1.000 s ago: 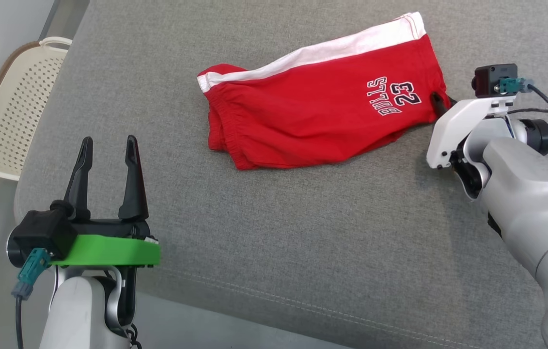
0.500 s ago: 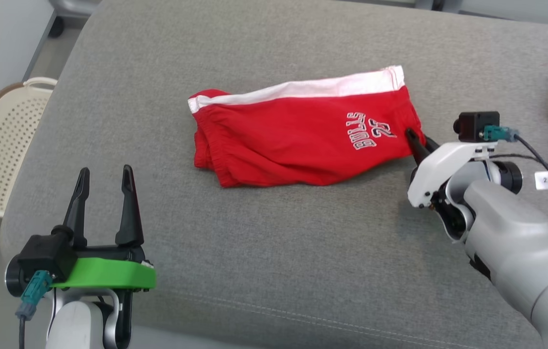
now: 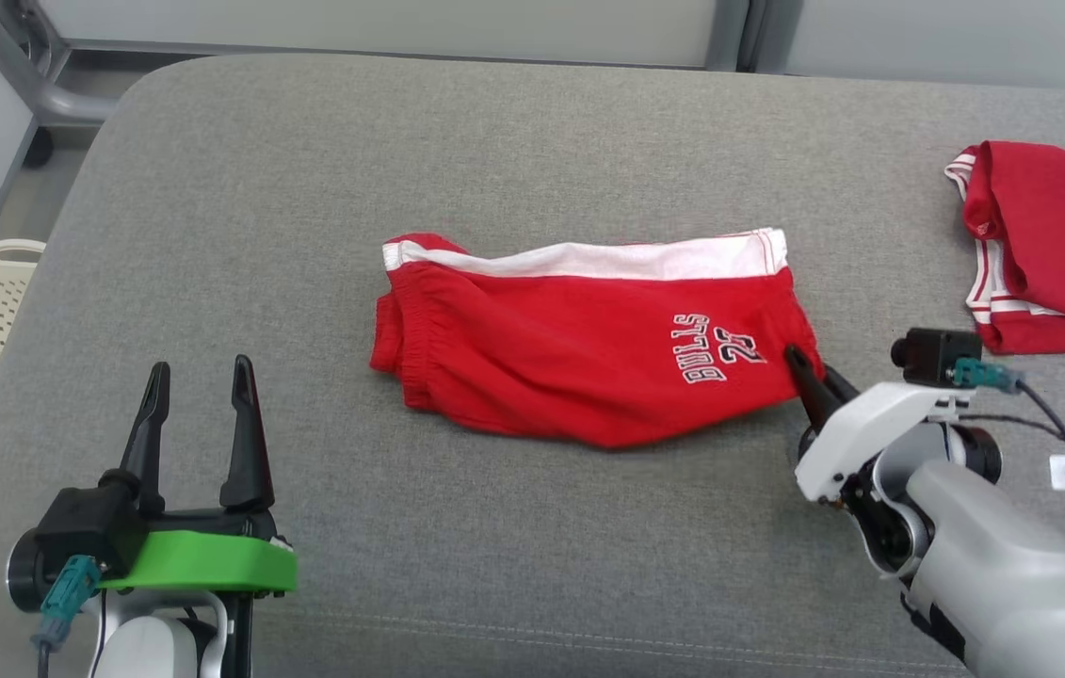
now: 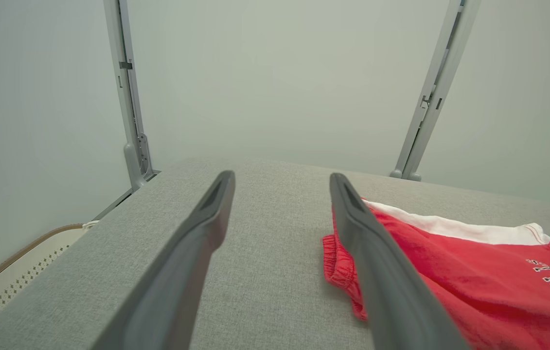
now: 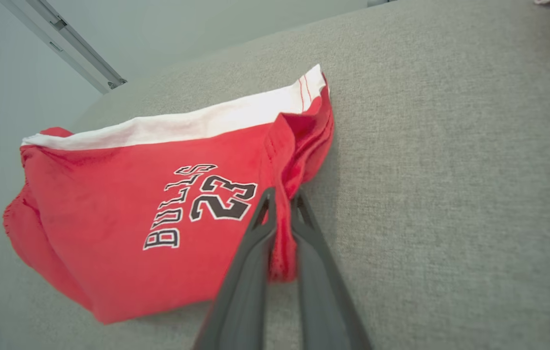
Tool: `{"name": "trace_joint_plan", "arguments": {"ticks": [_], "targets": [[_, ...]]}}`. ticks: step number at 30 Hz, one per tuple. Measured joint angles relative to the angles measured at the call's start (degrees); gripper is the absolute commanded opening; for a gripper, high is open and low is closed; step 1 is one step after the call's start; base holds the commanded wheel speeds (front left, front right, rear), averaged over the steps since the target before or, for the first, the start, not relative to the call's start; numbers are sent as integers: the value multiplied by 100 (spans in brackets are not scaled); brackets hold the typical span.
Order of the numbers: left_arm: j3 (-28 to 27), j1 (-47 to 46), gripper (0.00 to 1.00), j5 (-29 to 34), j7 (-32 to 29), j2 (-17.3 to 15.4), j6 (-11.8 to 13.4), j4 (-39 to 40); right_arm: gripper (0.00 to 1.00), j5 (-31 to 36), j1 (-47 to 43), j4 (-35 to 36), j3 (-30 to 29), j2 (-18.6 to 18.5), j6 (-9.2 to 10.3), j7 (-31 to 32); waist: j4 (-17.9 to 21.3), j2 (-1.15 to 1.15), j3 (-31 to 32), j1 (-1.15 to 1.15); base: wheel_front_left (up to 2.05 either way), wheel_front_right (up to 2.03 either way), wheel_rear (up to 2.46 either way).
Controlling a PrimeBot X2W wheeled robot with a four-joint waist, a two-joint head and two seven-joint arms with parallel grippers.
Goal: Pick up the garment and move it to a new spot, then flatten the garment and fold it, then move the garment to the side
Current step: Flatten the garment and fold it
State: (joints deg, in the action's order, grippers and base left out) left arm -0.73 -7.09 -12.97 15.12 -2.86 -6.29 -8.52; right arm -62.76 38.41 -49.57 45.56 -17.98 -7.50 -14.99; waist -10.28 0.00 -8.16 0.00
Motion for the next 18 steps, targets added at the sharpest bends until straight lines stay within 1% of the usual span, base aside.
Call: {"name": "trace_joint_plan", "arguments": {"ticks": [5,11,12,13,14,16,18], "targets": [[-33,62,100,0,0,-1,0,-12,0,160,-577,322,-426,70,0,0,144,0,87,0,0,0,0],[-45,112,100,0,0,-1,7,-21,0,463,-883,425,-737,199,1,-4,270,0,131,0,0,0,0],[-62,113,100,0,0,-1,5,-47,8,557,-887,377,-767,264,1,-4,291,0,128,0,0,0,0],[-66,113,100,0,0,0,5,-57,47,595,-898,350,-782,298,1,-4,294,0,128,0,0,0,0],[-69,113,100,0,0,-1,5,-66,100,666,-899,331,-809,319,1,-4,295,0,131,0,0,0,0],[-81,119,100,1,0,-1,4,-77,100,761,-900,303,-870,343,1,-4,300,0,149,0,0,0,0],[-118,141,100,3,0,0,0,-89,100,991,-912,324,-959,353,1,-5,314,0,189,0,0,0,0]]}}
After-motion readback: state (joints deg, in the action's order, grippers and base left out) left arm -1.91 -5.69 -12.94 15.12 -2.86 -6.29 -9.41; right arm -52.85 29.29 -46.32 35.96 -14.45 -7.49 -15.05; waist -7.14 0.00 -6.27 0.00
